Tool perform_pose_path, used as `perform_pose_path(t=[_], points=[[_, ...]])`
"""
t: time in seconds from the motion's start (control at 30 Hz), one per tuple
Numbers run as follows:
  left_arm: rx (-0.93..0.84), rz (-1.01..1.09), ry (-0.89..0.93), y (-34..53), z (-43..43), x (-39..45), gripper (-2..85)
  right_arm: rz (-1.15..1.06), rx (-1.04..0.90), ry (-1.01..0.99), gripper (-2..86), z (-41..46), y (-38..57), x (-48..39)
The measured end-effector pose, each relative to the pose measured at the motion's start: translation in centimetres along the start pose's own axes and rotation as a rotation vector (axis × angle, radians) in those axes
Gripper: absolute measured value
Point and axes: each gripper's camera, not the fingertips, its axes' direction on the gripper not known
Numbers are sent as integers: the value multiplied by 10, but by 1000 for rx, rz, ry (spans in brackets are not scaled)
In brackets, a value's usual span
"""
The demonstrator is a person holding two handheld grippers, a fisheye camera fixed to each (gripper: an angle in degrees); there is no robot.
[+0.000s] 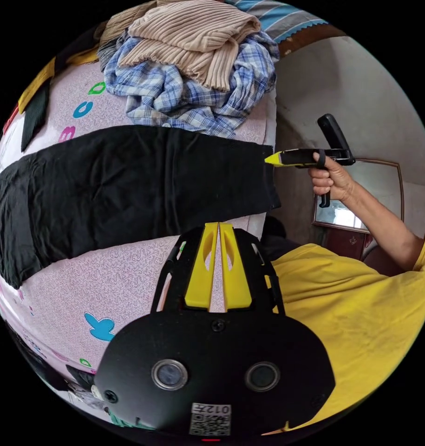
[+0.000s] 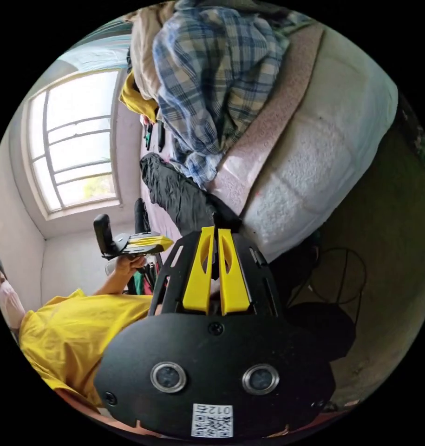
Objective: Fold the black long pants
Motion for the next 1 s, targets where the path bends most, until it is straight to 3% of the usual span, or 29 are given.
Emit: perform_pose_path(t=[0.23, 0.47, 0.67, 0.87, 1.0], points=[[-27, 35, -29, -6, 9, 22, 2, -134, 20, 331, 31, 7, 18, -27], [26, 164, -157, -13, 0, 64, 6, -159, -23, 226, 73, 42, -7, -11], [56, 242, -408, -7, -1, 98, 8, -185, -144, 263, 60, 87, -6, 5], [112, -64, -316, 37, -46, 8, 4, -124, -144, 260, 52, 115, -5, 18], [206, -410, -241, 111, -87, -88, 5, -314, -7, 521, 23, 136, 1, -38]])
